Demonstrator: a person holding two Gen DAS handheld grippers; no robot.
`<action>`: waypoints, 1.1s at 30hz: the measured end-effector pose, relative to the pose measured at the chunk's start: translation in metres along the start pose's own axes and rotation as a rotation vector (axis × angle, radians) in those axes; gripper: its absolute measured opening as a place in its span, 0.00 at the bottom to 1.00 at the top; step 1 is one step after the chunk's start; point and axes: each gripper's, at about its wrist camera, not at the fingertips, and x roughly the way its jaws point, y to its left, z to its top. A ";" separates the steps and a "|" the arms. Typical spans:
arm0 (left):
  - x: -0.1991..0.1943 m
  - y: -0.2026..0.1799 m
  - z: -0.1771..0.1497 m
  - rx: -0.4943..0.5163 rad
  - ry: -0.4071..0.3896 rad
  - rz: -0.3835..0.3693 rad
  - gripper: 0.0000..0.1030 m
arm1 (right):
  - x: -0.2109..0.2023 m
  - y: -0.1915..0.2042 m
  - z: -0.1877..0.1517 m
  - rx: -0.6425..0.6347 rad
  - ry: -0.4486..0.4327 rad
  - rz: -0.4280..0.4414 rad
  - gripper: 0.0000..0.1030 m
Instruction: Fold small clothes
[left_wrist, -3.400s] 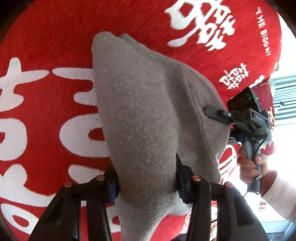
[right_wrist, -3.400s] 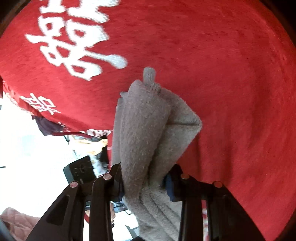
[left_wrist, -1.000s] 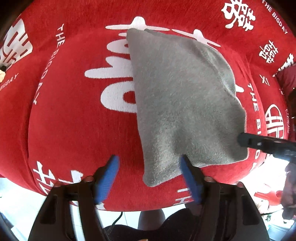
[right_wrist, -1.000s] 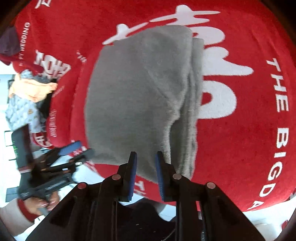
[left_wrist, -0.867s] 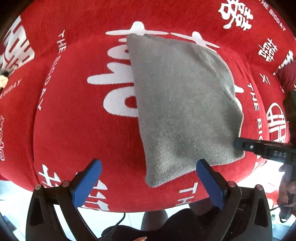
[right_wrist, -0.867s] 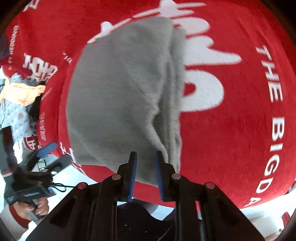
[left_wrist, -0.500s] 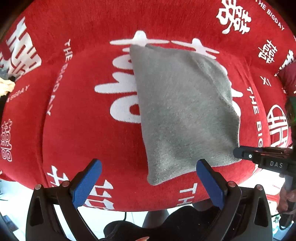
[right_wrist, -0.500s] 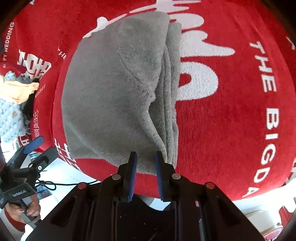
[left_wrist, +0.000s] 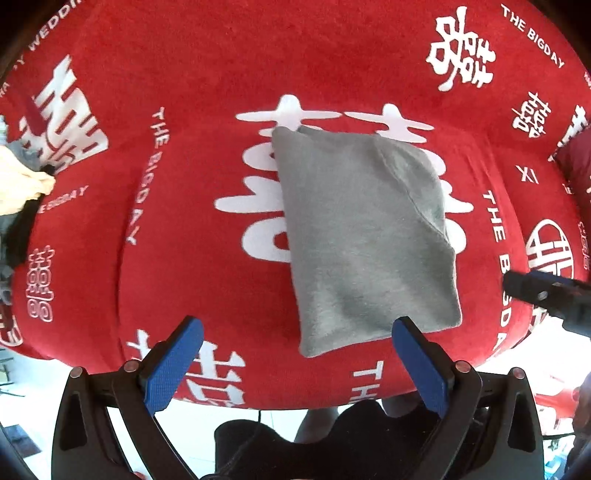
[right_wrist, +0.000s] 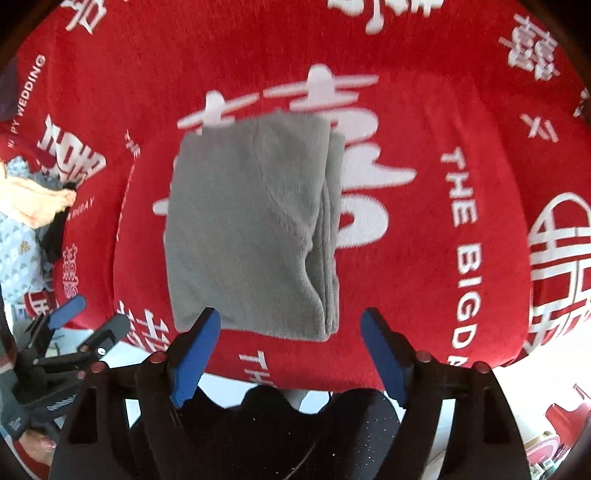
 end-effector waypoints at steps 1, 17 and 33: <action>-0.003 0.001 0.000 -0.004 0.000 0.003 0.99 | -0.004 0.003 0.002 -0.004 -0.009 -0.011 0.92; -0.046 0.009 0.013 -0.056 0.029 0.033 0.99 | -0.047 0.037 0.001 -0.058 0.003 -0.127 1.00; -0.064 0.009 0.015 -0.043 0.018 0.051 0.99 | -0.053 0.047 0.007 -0.051 0.011 -0.179 1.00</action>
